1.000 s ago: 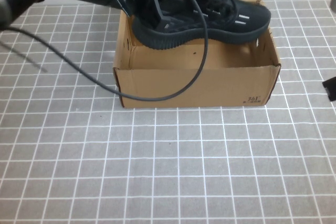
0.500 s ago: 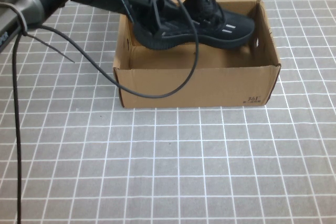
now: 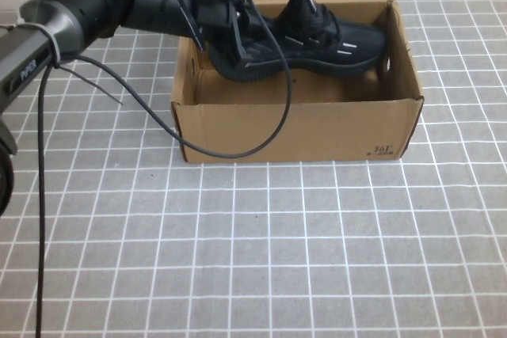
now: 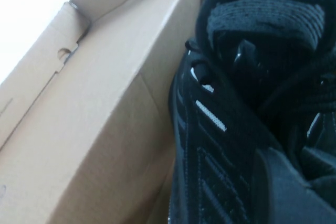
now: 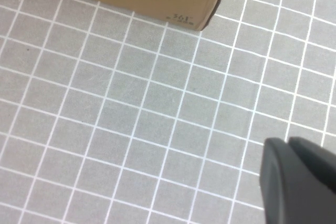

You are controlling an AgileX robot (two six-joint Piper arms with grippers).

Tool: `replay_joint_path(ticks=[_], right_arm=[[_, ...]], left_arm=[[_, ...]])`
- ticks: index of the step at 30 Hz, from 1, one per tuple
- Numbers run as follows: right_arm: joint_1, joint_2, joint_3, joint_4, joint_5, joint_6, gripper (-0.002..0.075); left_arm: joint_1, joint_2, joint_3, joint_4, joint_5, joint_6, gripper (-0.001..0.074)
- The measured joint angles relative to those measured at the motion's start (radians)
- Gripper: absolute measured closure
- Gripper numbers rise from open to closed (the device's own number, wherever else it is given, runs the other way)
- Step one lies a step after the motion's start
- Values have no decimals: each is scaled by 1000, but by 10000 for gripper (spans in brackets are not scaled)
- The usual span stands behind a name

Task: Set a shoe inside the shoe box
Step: Place the shoe in the shoe box

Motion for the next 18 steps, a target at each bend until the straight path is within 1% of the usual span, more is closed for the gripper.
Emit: replay_joint_path(ticks=[7,18], right_arm=[[0,0,0,0,0,20,742],[0,0,0,0,0,23,742]], left_arm=[[29,37,0,-51,45,73,684],[31,54,0,-81,69,188,684]])
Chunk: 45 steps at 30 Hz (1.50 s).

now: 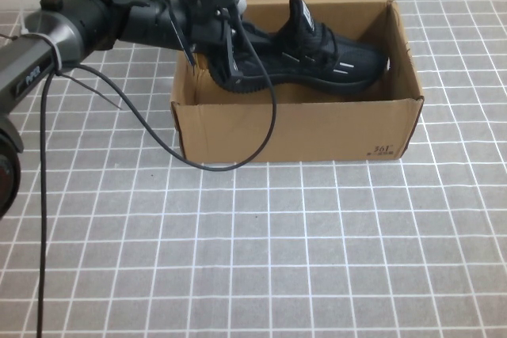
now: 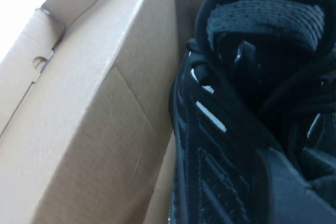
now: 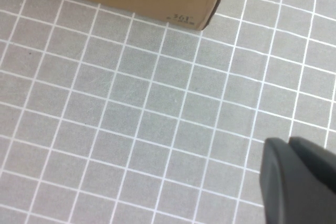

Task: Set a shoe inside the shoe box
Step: Place the shoe in the shoe box

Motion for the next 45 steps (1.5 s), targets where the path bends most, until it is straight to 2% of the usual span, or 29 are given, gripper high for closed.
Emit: replay_joint_path(ticks=[22,29,32,36,38,40,45], right_arm=[[0,0,0,21,0,0,742],[0,0,0,38,0,0,742],[0,0,0,46,0,0,742],[0,0,0,48,0,0,742],[0,0,0,52,0,0,742],[0,0,0,52,0,0,742],[0,0,0,54,0,-6,742]], left_arm=[[27,83,-2,-135,-35,217,685],[27,83,-2,-145,-60,207,676],[27,83,-2,-152,-75,169,600],[27,83,-10,-165,-123,109,379],[27,83,-10,-171,-144,63,300],[32,81,-10,-168,-148,-2,258],[40,28,-10,-156,-136,-211,232]])
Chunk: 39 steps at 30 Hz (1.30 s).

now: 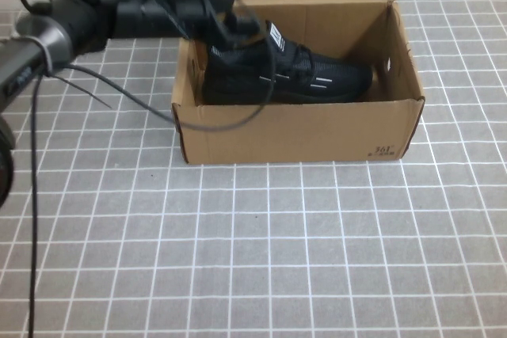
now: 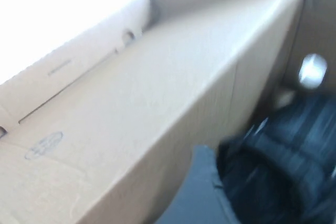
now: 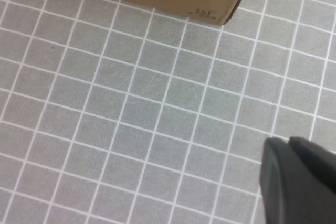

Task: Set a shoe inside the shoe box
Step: Place the shoe in the shoe box

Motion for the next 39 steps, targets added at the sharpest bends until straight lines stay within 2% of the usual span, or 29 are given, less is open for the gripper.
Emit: replay_joint_path(ticks=[4,8,17,25,31,39], right_arm=[[0,0,0,0,0,-6,742],[0,0,0,2,0,-9,742],[0,0,12,2,0,-12,742],[0,0,66,2,-1,-12,742],[0,0,81,4,-1,-12,742],[0,0,81,6,-1,-12,742]], left_arm=[[0,-80,0,0,23,-288,232],[-21,-120,-2,34,32,-464,232],[-141,-121,-2,454,-79,-992,232],[-162,-99,-2,492,-134,-1148,234],[-162,-62,-2,501,-141,-1165,295],[-162,-20,-2,493,-151,-1171,307]])
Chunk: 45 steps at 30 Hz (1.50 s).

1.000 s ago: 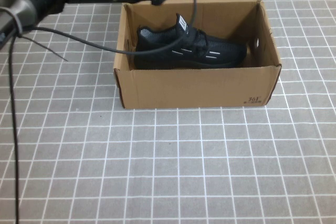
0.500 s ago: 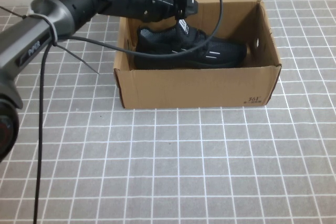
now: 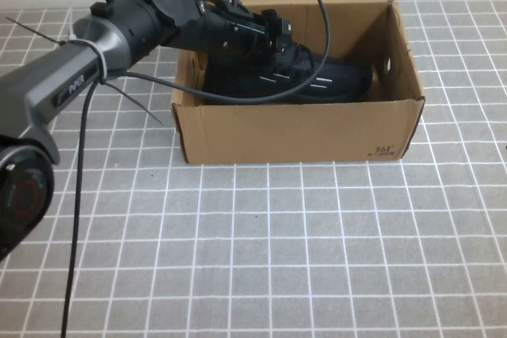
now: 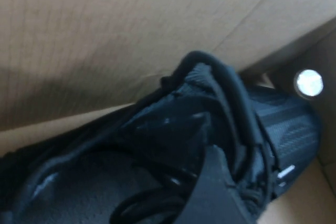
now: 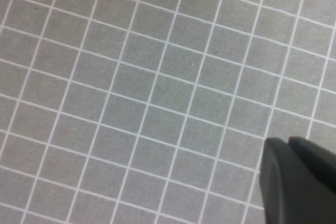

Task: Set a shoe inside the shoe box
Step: Place the shoe in the shoe box

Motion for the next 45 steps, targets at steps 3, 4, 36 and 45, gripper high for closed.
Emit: replay_joint_path(ticks=[3,4,36,45], right_arm=[[0,0,0,0,0,0,742],[0,0,0,0,0,0,742],[0,0,0,0,0,-4,742],[0,0,0,0,0,-4,742]], left_arm=[[0,14,0,-7,-25,0,307],[0,20,0,-17,-36,-2,307],[0,95,0,-484,-104,655,734],[0,97,0,-542,-66,955,734]])
